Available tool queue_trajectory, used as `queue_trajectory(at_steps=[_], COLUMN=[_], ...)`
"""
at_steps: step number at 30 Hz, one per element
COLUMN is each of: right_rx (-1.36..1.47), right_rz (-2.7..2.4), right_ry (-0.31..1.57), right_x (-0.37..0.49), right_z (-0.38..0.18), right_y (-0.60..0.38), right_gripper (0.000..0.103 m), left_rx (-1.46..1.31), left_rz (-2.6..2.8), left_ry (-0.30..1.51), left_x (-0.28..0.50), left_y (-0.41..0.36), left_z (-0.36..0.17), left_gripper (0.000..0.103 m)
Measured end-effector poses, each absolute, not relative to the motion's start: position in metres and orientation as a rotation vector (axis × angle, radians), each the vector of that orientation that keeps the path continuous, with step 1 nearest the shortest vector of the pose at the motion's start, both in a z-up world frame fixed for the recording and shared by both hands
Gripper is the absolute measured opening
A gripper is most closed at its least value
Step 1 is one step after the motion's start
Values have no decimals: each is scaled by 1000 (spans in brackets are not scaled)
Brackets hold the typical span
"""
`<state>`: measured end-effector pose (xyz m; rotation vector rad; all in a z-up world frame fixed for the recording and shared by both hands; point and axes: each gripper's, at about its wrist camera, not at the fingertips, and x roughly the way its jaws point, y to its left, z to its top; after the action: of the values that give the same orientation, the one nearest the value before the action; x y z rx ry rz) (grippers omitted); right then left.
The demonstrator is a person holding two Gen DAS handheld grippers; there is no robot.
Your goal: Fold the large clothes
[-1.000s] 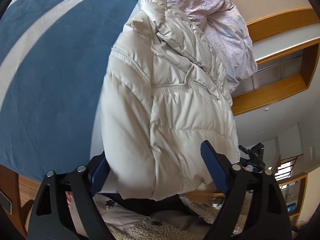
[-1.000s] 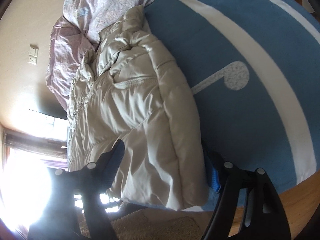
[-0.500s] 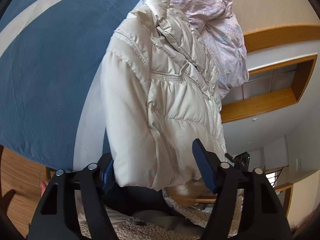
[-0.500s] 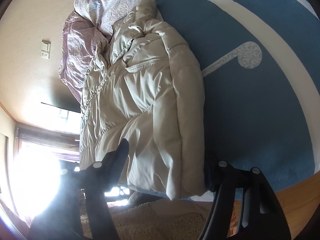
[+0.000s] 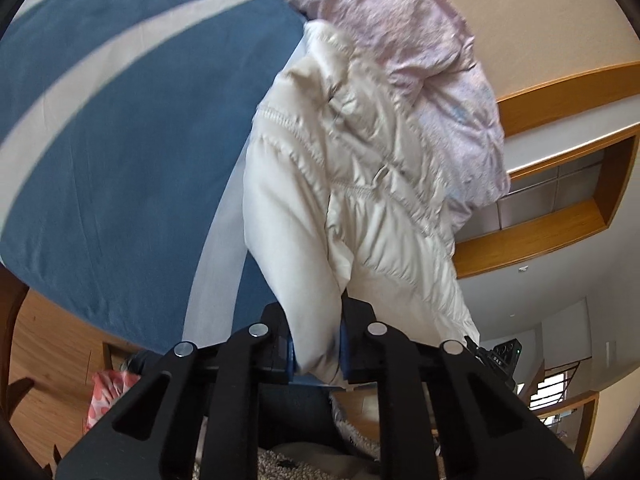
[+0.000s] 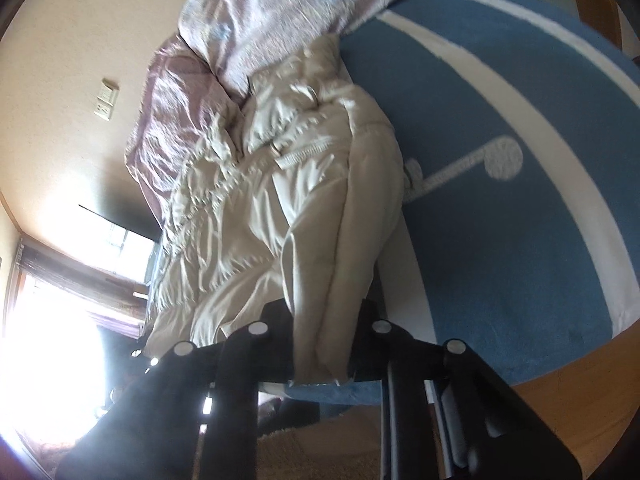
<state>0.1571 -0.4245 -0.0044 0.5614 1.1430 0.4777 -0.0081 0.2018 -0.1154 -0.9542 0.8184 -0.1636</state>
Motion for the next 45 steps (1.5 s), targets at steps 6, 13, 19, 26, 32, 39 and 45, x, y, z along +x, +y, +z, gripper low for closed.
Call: queue_trajectory(at_steps=[6, 13, 19, 26, 32, 39, 45], right_rx=[559, 592, 575, 523, 501, 406, 266], right_rz=[488, 493, 467, 424, 372, 218, 38], right_ry=[995, 856, 684, 557, 510, 533, 615], right_x=[149, 157, 185, 239, 299, 381, 435], right_z=[20, 47, 83, 120, 124, 97, 44], right_y=[-425, -422, -401, -364, -334, -291, -257], right_gripper=[15, 15, 15, 15, 16, 18, 20], left_rx=[-926, -906, -870, -825, -832, -875, -831], left_rz=[-183, -211, -225, -178, -127, -37, 66], left_ry=[717, 619, 493, 429, 428, 439, 486], left_x=[-14, -5, 30, 93, 152, 225, 278], left_y=[201, 210, 217, 229, 243, 260, 262], left_z=[-91, -60, -12, 35, 53, 38, 11], left_gripper=[13, 13, 13, 13, 13, 13, 14])
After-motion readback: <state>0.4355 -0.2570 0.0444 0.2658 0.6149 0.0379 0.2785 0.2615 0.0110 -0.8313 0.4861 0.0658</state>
